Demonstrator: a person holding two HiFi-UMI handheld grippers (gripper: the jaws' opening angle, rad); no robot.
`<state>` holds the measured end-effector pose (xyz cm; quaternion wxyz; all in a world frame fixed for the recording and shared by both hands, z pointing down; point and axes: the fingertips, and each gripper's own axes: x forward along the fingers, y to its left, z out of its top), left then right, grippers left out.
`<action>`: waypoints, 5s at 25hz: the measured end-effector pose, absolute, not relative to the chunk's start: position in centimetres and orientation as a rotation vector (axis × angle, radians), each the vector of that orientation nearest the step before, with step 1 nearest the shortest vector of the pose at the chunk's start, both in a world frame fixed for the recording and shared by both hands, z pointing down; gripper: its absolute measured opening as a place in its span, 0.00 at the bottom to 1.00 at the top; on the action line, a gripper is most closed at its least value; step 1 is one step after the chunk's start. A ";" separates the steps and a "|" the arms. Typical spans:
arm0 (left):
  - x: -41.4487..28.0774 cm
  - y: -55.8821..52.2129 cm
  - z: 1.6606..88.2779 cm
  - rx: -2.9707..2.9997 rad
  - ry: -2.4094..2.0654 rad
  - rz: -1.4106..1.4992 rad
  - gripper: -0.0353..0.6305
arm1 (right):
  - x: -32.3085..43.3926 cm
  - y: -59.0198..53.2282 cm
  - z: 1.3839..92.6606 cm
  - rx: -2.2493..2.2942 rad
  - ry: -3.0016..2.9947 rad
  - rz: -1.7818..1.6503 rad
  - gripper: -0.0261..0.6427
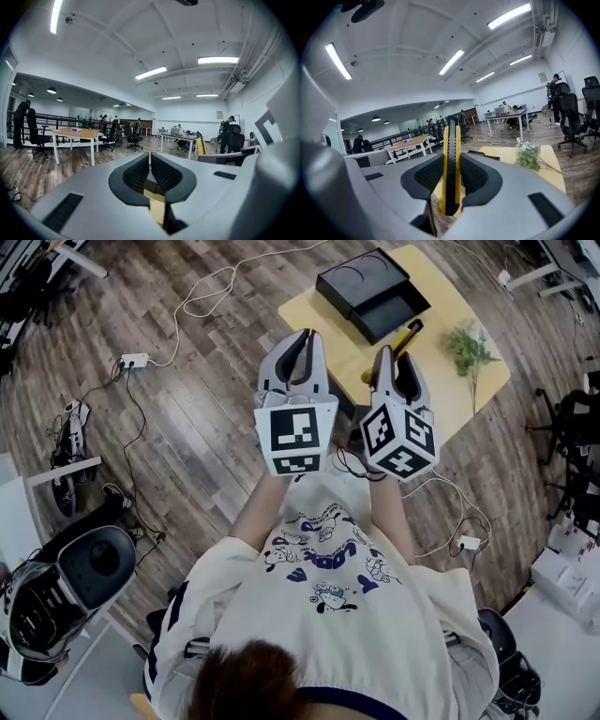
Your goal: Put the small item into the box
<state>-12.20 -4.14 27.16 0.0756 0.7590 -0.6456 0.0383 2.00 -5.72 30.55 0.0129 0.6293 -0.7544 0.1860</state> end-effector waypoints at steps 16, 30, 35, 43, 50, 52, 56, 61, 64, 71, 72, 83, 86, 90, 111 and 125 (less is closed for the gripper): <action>-10.7 -15.6 30.5 2.279 -1.846 0.236 0.09 | 3.9 -17.0 34.2 2.016 -2.235 0.711 0.22; -6.8 -23.4 35.7 2.287 -1.667 0.373 0.09 | 7.0 -23.3 39.3 2.078 -2.053 0.879 0.22; -5.5 -25.2 37.6 2.286 -1.613 0.415 0.09 | 8.0 -24.6 41.4 2.090 -1.990 0.951 0.22; -4.2 -26.8 41.2 2.270 -1.556 0.487 0.09 | 9.0 -25.7 45.6 2.097 -1.877 1.056 0.22; -3.7 -28.3 43.4 2.253 -1.513 0.528 0.09 | 8.9 -27.0 48.2 2.086 -1.784 1.145 0.22; -3.3 -28.8 44.0 2.252 -1.501 0.535 0.09 | 9.2 -27.3 49.1 2.082 -1.754 1.178 0.22; -3.0 -29.4 45.0 2.245 -1.485 0.554 0.09 | 9.4 -27.8 50.4 2.068 -1.700 1.223 0.22; -3.0 -29.9 46.1 2.235 -1.471 0.574 0.09 | 9.6 -28.0 52.0 2.048 -1.627 1.273 0.22; -2.9 -30.2 46.4 2.231 -1.465 0.578 0.09 | 9.6 -28.3 52.7 2.047 -1.600 1.320 0.22; -2.9 -30.7 46.8 2.226 -1.449 0.580 0.09 | 9.4 -28.6 54.0 2.022 -1.501 1.401 0.22; -2.9 -30.8 46.8 2.225 -1.448 0.581 0.09 | 9.3 -28.6 54.2 2.017 -1.486 1.410 0.22; -2.8 -30.8 47.6 2.208 -1.448 0.598 0.09 | 9.9 -28.3 56.3 1.947 -1.308 1.421 0.22; -2.9 -30.9 47.6 2.202 -1.451 0.600 0.09 | 9.8 -28.3 56.4 1.920 -1.286 1.403 0.22; -2.8 -30.9 47.5 2.199 -1.455 0.601 0.09 | 9.6 -28.0 56.6 1.902 -1.261 1.403 0.22; -3.2 -30.9 47.5 2.179 -1.466 0.589 0.09 | 10.0 -28.1 57.1 1.919 -1.159 1.316 0.23; -3.3 -30.8 46.4 2.187 -1.484 0.576 0.09 | 10.2 -27.8 55.9 1.954 -1.260 1.374 0.22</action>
